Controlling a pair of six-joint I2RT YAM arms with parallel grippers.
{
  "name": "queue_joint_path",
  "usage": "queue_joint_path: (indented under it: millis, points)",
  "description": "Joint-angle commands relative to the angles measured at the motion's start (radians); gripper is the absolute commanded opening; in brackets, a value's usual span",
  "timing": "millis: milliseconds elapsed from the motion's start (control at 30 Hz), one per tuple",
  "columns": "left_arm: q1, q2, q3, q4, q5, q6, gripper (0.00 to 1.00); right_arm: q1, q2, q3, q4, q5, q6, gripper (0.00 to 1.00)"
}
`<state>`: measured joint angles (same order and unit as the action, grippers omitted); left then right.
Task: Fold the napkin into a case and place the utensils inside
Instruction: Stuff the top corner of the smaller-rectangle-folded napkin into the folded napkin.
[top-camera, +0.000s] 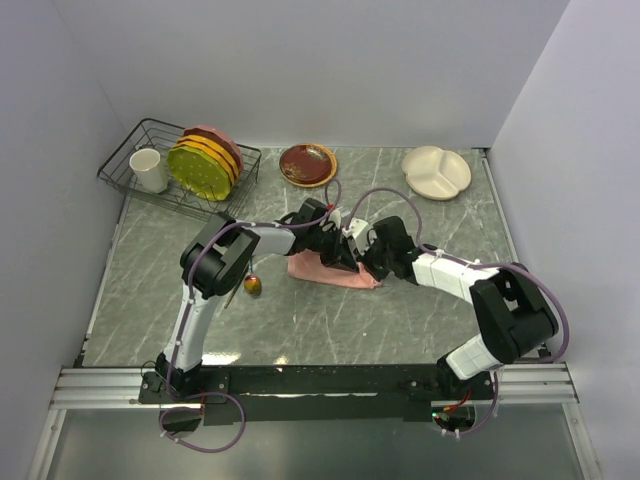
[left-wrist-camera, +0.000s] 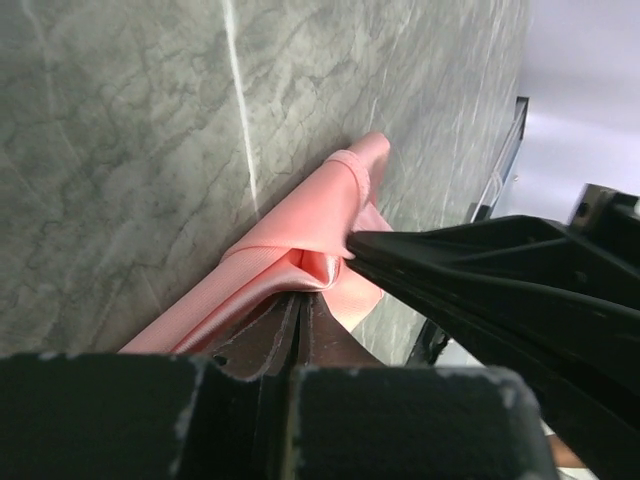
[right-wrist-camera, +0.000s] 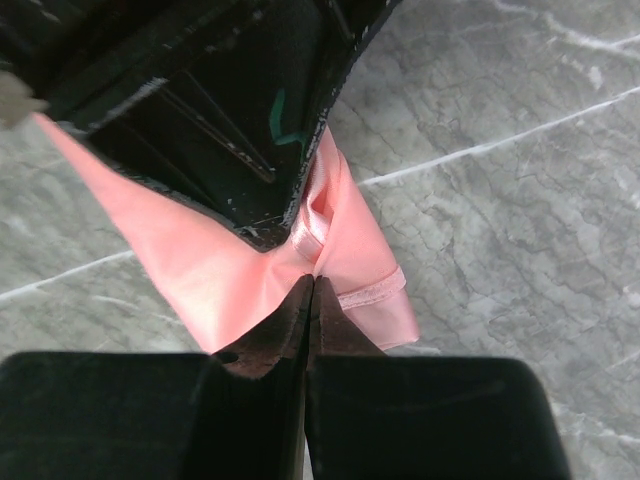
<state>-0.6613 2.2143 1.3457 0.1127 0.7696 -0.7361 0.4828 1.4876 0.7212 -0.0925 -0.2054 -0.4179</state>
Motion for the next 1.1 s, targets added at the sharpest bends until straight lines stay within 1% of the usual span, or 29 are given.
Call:
queue_joint_path:
  millis: [0, 33, 133, 200, 300, 400, 433, 533, 633, 733, 800, 1067]
  points:
    - [0.014, 0.018, 0.023, 0.032, -0.013, -0.032, 0.06, -0.003, 0.065, 0.056, -0.033, 0.049, -0.027, 0.0]
    - [0.017, 0.015, 0.023, 0.03, -0.013, -0.037, 0.1, -0.003, 0.071, 0.06, -0.041, 0.058, -0.03, 0.0]
    - [0.032, -0.011, 0.013, 0.033, 0.0, -0.037, 0.14, -0.003, 0.089, 0.067, -0.052, 0.084, -0.044, 0.0]
    - [0.042, -0.043, -0.006, 0.048, 0.013, -0.045, 0.16, -0.003, 0.099, 0.072, -0.056, 0.084, -0.05, 0.0]
    - [0.048, -0.08, -0.031, 0.065, 0.028, -0.049, 0.17, -0.003, 0.086, 0.066, -0.046, 0.086, -0.047, 0.0]
    - [0.039, -0.088, -0.03, 0.064, 0.036, -0.042, 0.14, -0.004, 0.068, 0.075, -0.038, 0.072, -0.021, 0.0]
    - [0.034, -0.087, -0.026, 0.067, 0.04, -0.042, 0.11, -0.004, 0.06, 0.078, -0.036, 0.067, -0.012, 0.0]
    - [0.028, -0.068, -0.017, 0.067, 0.042, -0.052, 0.07, -0.007, 0.03, 0.089, -0.027, 0.057, 0.027, 0.0]
    - [0.022, -0.058, -0.014, 0.079, 0.042, -0.06, 0.05, -0.012, 0.01, 0.104, -0.032, 0.055, 0.07, 0.0]
    - [0.019, -0.035, -0.007, 0.079, 0.033, -0.077, 0.04, -0.024, 0.002, 0.118, -0.042, 0.051, 0.105, 0.0]
    - [0.02, -0.021, -0.005, 0.114, 0.034, -0.106, 0.04, -0.029, -0.007, 0.119, -0.044, 0.035, 0.113, 0.0]
    - [0.014, 0.047, 0.049, 0.156, 0.048, -0.172, 0.04, -0.03, 0.0, 0.123, -0.072, 0.001, 0.11, 0.0]
